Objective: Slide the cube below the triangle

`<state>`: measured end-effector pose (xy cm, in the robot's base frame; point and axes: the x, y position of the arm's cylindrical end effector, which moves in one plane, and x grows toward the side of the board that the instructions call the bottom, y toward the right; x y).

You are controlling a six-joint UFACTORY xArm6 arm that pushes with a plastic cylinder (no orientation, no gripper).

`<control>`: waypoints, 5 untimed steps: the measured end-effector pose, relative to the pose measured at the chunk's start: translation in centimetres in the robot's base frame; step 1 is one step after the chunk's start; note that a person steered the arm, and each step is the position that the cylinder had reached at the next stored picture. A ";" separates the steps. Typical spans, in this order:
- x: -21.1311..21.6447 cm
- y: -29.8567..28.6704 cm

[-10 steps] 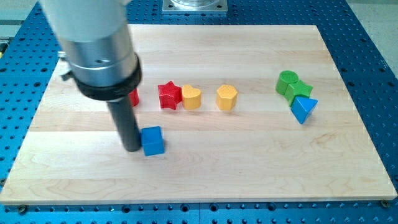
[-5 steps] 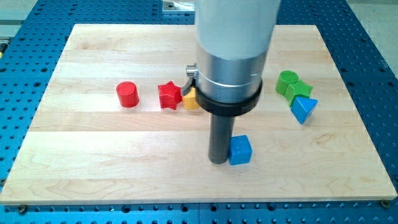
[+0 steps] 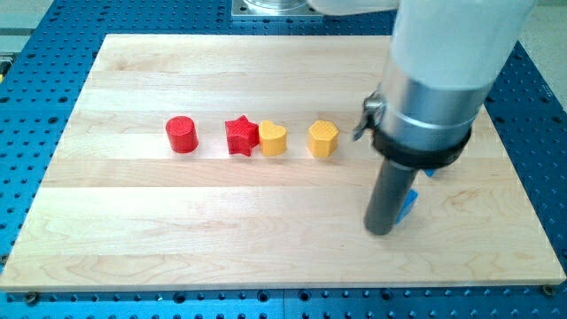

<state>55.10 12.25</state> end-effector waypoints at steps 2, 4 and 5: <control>-1.5 -2.6; -4.8 -2.1; -5.4 1.2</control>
<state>49.75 13.46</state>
